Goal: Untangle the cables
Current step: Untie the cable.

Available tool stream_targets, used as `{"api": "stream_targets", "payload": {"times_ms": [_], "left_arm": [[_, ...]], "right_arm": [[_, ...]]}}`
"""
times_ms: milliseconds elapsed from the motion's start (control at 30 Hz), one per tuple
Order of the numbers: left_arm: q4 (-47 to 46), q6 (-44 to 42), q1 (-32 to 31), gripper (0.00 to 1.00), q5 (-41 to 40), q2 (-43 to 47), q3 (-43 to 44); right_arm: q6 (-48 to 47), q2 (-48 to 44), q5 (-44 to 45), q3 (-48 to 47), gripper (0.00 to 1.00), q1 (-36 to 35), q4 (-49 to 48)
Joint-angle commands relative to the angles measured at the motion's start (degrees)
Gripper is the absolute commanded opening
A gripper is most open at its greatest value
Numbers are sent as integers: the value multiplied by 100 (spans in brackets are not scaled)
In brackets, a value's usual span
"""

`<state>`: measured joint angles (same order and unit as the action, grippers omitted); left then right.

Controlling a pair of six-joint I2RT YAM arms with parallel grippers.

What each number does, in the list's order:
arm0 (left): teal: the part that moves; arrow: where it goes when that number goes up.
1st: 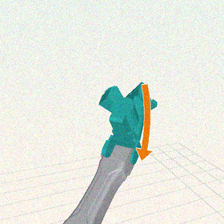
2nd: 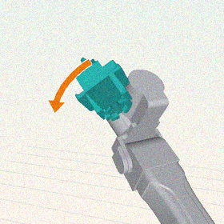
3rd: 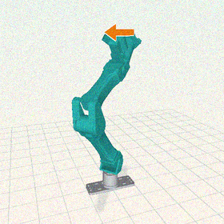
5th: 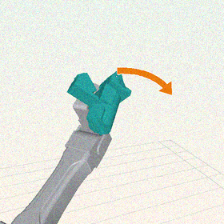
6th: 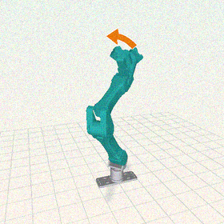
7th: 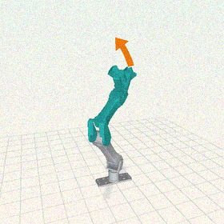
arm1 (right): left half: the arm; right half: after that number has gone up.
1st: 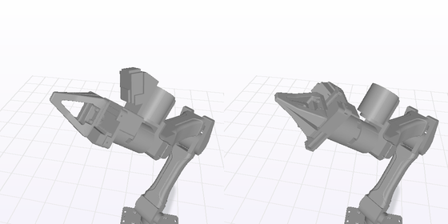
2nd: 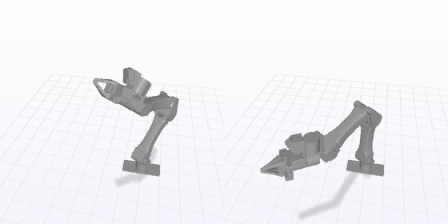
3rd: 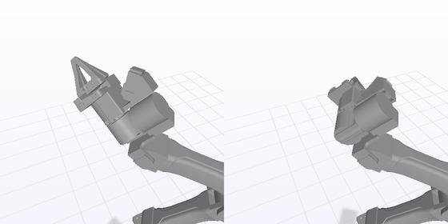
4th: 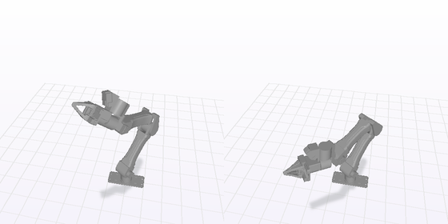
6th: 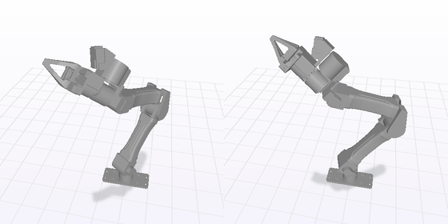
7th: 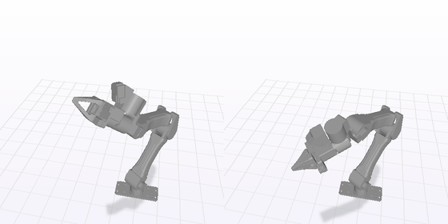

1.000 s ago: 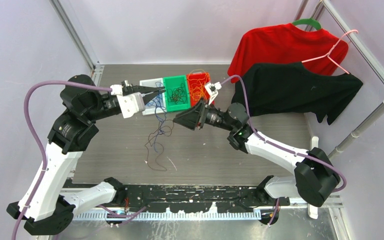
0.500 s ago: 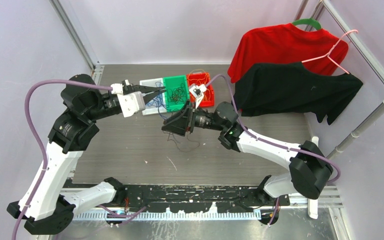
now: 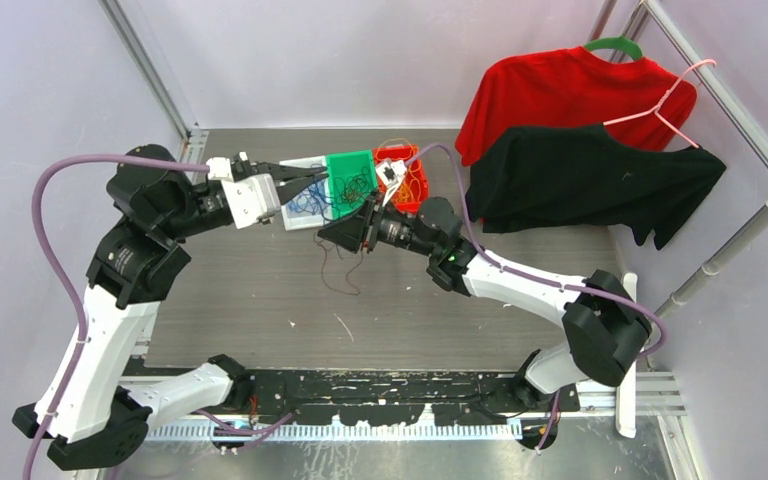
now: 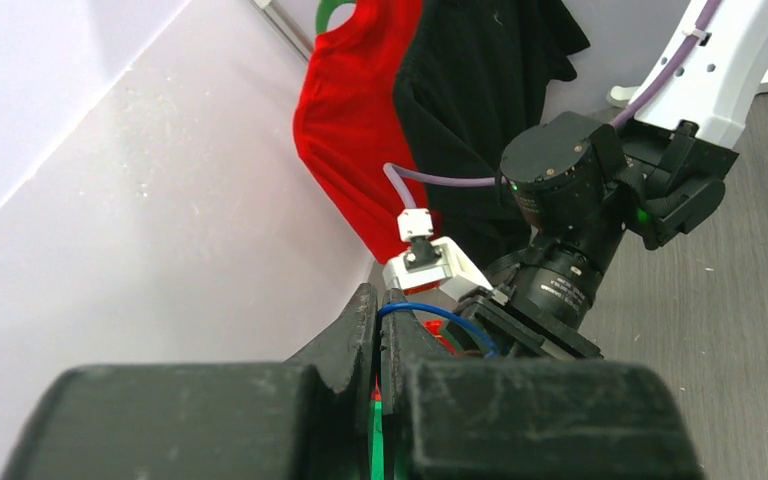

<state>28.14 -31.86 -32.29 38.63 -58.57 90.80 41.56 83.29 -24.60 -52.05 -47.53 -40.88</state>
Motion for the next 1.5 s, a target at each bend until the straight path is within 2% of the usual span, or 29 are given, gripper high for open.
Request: {"api": "stream_targets", "payload": {"times_ms": [0,133,200,300,400,433,567,633,800,933,1033,1300,1467], "left_arm": [[-99,-400,-14,0,-31,111,328],[17,-1648,-16,0,-56,221,194],[121,-2347,-22,0,-120,283,59],[275,-2553,-26,0,-211,269,71],[292,-2457,-23,0,-202,299,27],[290,-2410,-23,0,-199,298,18],[315,-2270,-23,0,-154,320,-28],[315,-2312,-23,0,-123,349,-85],[324,-2250,-23,0,-91,330,-44],[259,-2043,-23,0,-126,299,-5],[66,-1727,-23,0,-233,294,-31],[-272,-528,-22,0,-314,138,183],[-407,-205,-23,0,-435,67,267]], "right_arm": [[-399,-225,349,67,38,-28,532],[-654,-493,678,8,38,-28,1552],[-754,-608,688,-16,38,-28,1732],[-799,-816,698,76,36,-31,1686],[-822,-910,710,88,33,-22,1722],[-837,-940,731,97,35,-22,1767],[-895,-1213,370,316,59,42,1376],[-738,-1355,7,361,63,257,1154],[183,-1578,-670,405,63,994,578],[277,-1559,-933,459,62,1140,456],[358,-1419,-1149,504,64,1082,153],[-85,-853,-1466,253,70,500,84],[-266,-596,-1191,149,70,121,-139]]}}
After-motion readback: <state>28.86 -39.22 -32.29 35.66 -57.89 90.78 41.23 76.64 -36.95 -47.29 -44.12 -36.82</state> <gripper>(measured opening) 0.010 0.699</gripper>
